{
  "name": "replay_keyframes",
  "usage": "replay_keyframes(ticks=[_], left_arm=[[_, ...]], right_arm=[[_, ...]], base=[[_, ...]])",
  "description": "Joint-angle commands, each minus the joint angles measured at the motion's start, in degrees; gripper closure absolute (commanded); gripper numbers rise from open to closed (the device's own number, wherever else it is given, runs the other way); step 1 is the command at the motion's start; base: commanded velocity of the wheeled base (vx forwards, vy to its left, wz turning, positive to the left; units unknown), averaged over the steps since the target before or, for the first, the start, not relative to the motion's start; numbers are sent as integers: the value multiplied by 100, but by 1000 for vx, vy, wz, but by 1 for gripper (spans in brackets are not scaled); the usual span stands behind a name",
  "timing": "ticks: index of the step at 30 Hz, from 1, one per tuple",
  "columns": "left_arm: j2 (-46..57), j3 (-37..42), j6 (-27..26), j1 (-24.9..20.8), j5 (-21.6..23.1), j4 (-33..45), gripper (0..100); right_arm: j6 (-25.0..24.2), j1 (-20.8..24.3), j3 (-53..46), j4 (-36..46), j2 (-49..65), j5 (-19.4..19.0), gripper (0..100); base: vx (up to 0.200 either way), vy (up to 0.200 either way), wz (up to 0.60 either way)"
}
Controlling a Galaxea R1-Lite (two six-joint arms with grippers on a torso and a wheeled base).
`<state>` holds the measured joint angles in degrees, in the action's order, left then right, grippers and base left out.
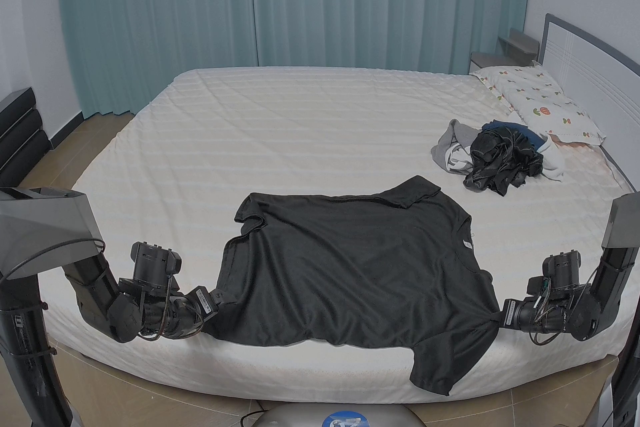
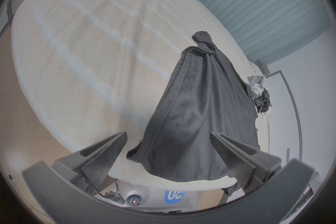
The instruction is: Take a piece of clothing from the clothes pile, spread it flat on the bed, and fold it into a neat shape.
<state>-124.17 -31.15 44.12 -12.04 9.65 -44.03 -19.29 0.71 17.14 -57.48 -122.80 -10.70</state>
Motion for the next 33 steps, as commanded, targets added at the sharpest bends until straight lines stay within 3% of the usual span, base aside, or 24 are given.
replay_keyframes(ticks=[1,20,21,28,33], left_arm=[[-10,21,0,-61,1,-9,0],[-195,-102,-17,-184,-412,-26,0],[-204,-102,-17,-184,-421,-26,100],[-265,12,-430,-193,-491,-9,100],[-274,21,-597,-184,-904,26,100]], right_arm=[[30,-123,9,0,45,-2,100],[153,-159,-18,-18,45,7,100],[153,-159,-18,-18,45,7,100],[162,-167,-26,-9,142,7,100],[267,-343,-18,-9,151,7,100]], base=[[0,0,0],[0,0,0],[0,0,0],[0,0,0],[0,0,0]])
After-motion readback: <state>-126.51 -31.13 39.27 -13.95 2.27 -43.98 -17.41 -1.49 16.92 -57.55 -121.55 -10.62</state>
